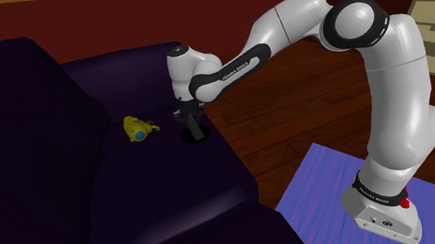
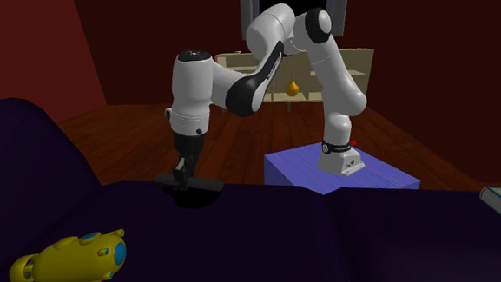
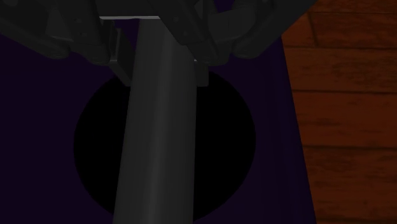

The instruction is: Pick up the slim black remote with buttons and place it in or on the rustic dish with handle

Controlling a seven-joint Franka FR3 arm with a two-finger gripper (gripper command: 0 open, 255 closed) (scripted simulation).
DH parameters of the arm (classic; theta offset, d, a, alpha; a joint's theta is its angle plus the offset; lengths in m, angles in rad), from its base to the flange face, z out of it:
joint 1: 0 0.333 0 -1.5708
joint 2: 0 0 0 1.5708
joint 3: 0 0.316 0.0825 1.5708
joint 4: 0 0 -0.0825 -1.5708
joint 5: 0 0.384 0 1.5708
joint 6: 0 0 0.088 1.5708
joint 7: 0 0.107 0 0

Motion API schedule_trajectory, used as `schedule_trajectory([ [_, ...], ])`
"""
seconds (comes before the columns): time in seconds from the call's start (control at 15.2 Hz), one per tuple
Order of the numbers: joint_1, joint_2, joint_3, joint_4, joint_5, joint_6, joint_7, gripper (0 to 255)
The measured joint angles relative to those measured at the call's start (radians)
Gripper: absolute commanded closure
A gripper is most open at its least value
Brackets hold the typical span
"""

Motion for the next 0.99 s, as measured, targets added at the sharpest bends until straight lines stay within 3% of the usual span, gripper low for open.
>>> schedule_trajectory([
  [0.33, -0.001, 0.001, -0.002, -0.004, -0.002, 0.005, 0.001, 255],
  [0.4, -0.001, 0.001, -0.002, -0.004, -0.002, 0.005, 0.001, 0],
  [0.79, -0.001, 0.001, -0.002, -0.004, -0.002, 0.006, 0.001, 0],
  [0.99, -0.011, -0.038, 0.02, 0.013, 0.032, -0.041, -0.022, 0],
])
